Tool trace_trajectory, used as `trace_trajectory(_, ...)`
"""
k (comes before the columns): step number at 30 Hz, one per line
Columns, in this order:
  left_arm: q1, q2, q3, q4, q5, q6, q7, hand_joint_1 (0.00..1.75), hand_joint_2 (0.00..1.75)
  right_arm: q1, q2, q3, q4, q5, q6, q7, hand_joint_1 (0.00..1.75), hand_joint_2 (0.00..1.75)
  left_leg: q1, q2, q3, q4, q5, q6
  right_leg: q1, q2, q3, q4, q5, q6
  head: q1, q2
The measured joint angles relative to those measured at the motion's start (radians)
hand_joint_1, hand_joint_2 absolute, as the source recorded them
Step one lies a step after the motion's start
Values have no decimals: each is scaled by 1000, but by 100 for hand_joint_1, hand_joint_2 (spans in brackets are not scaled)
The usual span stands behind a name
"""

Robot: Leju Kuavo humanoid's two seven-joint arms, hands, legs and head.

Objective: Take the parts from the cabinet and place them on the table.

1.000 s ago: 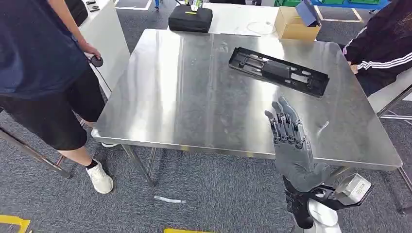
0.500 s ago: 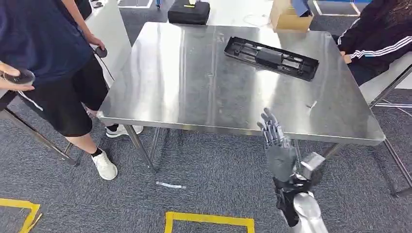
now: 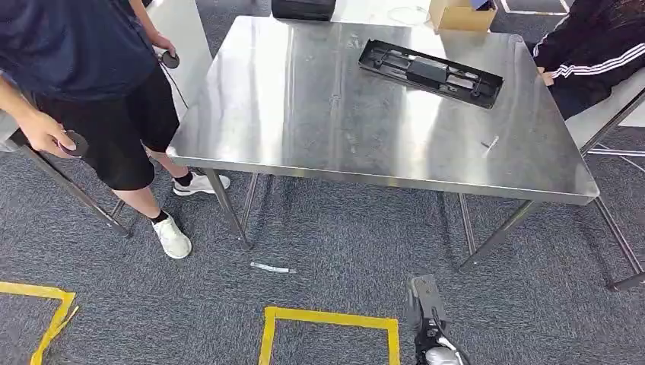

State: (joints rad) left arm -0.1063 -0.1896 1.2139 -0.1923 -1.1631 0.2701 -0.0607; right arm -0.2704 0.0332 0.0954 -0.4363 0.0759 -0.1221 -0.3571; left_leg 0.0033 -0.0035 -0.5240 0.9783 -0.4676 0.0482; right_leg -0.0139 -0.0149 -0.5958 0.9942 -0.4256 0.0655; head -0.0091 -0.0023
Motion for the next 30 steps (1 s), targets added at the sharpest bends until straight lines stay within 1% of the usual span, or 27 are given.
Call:
trace_trajectory(1,0,0,0,0,0,0,0,0,0,-3,0,-2,12,0,0,3,0,0,-2,-1,-11,-2,8,11,3,3,-22,40,-42,-9,2,0)
trace_trajectory(2,0,2,0,0,0,0,0,0,0,-7,3,-3,26,0,0,3,0,0,-3,1,-23,-1,15,18,2,5,-45,115,-92,-18,8,0)
trace_trajectory(3,0,2,0,0,0,0,0,0,0,-9,4,-4,36,0,0,4,0,0,-4,3,-33,0,24,18,1,7,-67,194,-135,-22,8,0)
trace_trajectory(4,0,1,0,0,0,0,0,0,0,-10,4,-6,47,2,-2,9,0,0,-6,5,-45,0,33,19,1,8,-82,263,-166,-21,6,0)
trace_trajectory(5,0,2,0,0,0,0,0,0,0,-11,4,-7,60,10,-8,30,0,0,-7,6,-61,2,45,19,1,9,-83,308,-172,-13,8,0)
trace_trajectory(6,0,2,0,0,-2,0,0,0,0,-11,4,-7,72,18,-17,61,0,0,-7,7,-74,3,55,18,1,9,-63,303,-153,-3,8,0)
trace_trajectory(7,0,2,-1,0,-5,0,0,0,0,-10,3,-7,86,23,-27,96,0,0,-6,8,-88,4,66,15,1,9,-24,258,-118,11,8,0)
trace_trajectory(8,0,2,-2,0,-9,0,0,0,0,-8,3,-7,99,24,-35,131,0,0,-5,8,-102,5,76,12,0,9,31,182,-86,20,8,0)
trace_trajectory(9,-1,2,-3,0,-11,0,0,0,0,-5,3,-8,110,29,-47,165,0,0,-5,6,-111,8,86,7,0,9,94,91,-76,21,8,0)
trace_trajectory(10,0,2,-5,0,-14,0,3,0,0,-1,3,-8,121,36,-60,201,0,0,-9,5,-117,9,94,0,3,9,156,-8,-108,8,9,0)
trace_trajectory(11,0,2,-7,0,-20,-1,4,0,0,3,3,-8,130,39,-66,231,0,0,-11,7,-120,10,103,-5,12,11,186,-62,-122,-8,6,0)
trace_trajectory(13,-1,3,-8,0,-22,-2,4,0,0,21,4,-9,158,40,-76,294,0,0,-10,8,-120,6,122,-12,13,12,166,-46,-114,-15,3,0)
trace_trajectory(14,1,3,-10,0,-24,-2,4,0,0,36,4,-10,170,42,-83,335,0,0,-10,5,-122,6,129,-18,12,11,161,-42,-108,-25,2,0)
trace_trajectory(15,3,4,-10,0,-26,-2,4,0,0,47,5,-13,180,43,-92,362,0,0,-5,4,-130,15,116,-24,-4,6,151,-43,-96,-40,1,0)
trace_trajectory(17,5,4,-11,0,-29,0,6,0,0,63,5,-19,193,48,-108,407,0,0,0,2,-156,106,-21,-35,2,4,125,-42,-73,-61,-5,0)
trace_trajectory(18,5,4,-12,0,-31,1,6,0,0,68,5,-21,198,54,-112,425,0,0,1,1,-170,180,-82,-39,5,4,112,-41,-61,-64,-6,0)
trace_trajectory(19,3,5,-14,0,-34,2,7,0,0,73,4,-23,206,55,-117,441,0,0,1,1,-181,256,-125,-42,7,4,103,-40,-48,-65,-6,0)
trace_trajectory(20,3,5,-17,0,-39,2,7,0,0,78,2,-24,212,54,-119,452,0,0,2,1,-183,313,-131,-44,9,3,86,-37,-36,-65,-6,0)
trace_trajectory(21,3,5,-20,0,-39,3,9,0,0,86,0,-25,217,53,-121,459,0,0,4,1,-167,332,-97,-45,10,2,64,-30,-24,-62,-7,0)
trace_trajectory(22,3,5,-24,0,-40,3,13,0,0,93,-2,-27,220,52,-124,465,0,0,7,1,-132,308,-51,-44,10,2,41,-21,-14,-58,-6,0)
trace_trajectory(23,2,5,-25,0,-40,3,15,0,0,98,-3,-28,224,53,-128,470,0,0,9,1,-93,266,-25,-43,10,2,26,-14,-8,-55,-6,0)
trace_trajectory(24,1,4,-26,0,-41,3,18,0,0,103,-4,-29,227,54,-133,478,0,0,11,1,-32,190,-14,-42,9,3,9,-5,-1,-51,-7,0)
trace_trajectory(25,-2,4,-26,0,-42,3,21,0,0,109,-5,-29,229,55,-137,484,0,0,13,-3,32,92,-59,-41,11,4,-2,3,6,-43,-7,0)
trace_trajectory(26,-4,3,-27,0,-43,3,24,0,0,115,-5,-30,231,54,-142,490,0,0,6,-7,75,21,-80,-38,14,3,-9,7,12,-35,-6,0)
trace_trajectory(28,-6,1,-29,0,-50,3,25,0,0,120,-5,-32,237,52,-155,500,0,0,-4,-8,68,11,-84,-29,10,2,-19,6,34,-24,-3,0)
trace_trajectory(29,-5,1,-30,0,-50,3,25,0,0,128,-3,-33,239,55,-162,504,0,0,-10,-6,61,12,-75,-16,6,2,-23,4,45,-14,-1,0)
trace_trajectory(30,-3,0,-31,0,-50,3,25,0,0,137,-4,-33,244,62,-170,509,0,0,-2,-1,42,3,-58,0,10,3,-30,9,43,-7,-1,0)
